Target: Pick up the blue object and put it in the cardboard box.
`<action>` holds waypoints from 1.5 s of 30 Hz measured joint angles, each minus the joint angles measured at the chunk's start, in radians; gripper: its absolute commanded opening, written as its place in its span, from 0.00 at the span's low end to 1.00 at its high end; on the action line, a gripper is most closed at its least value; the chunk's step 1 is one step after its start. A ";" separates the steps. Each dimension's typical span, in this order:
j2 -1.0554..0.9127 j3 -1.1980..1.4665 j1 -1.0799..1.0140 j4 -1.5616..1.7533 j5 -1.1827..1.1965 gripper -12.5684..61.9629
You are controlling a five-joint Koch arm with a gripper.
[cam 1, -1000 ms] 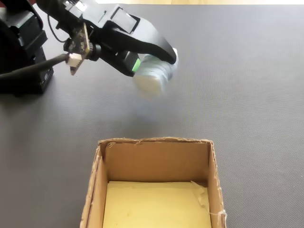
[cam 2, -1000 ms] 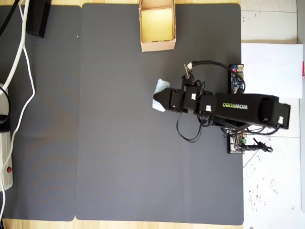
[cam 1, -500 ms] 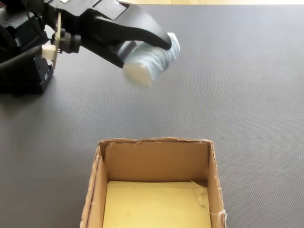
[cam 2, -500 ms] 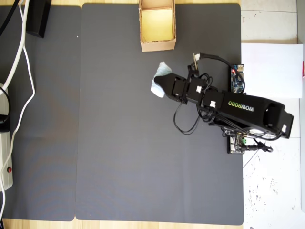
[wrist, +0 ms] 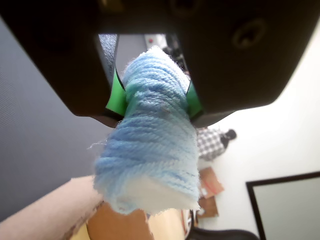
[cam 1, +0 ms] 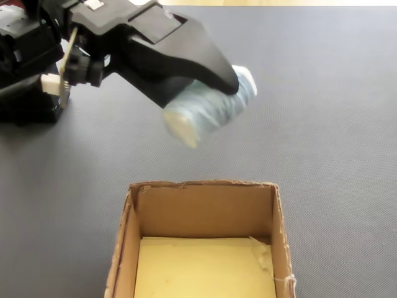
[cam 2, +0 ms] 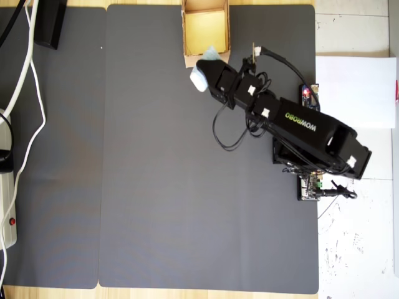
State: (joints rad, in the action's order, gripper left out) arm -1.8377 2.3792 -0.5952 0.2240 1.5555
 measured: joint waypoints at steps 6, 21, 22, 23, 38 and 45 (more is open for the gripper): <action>0.112 -0.107 -0.095 0.000 -0.012 0.20; 0.272 -0.256 -0.215 -0.061 -0.012 0.57; 0.273 -0.268 -0.215 -0.080 -0.014 0.58; 0.272 -0.268 -0.216 -0.083 -0.014 0.58; 0.210 -0.265 -0.172 -0.083 -0.015 0.62; 0.103 -0.156 -0.048 -0.083 -0.015 0.62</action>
State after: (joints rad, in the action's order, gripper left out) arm -1.7349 2.2227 -0.6427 0.1411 1.5401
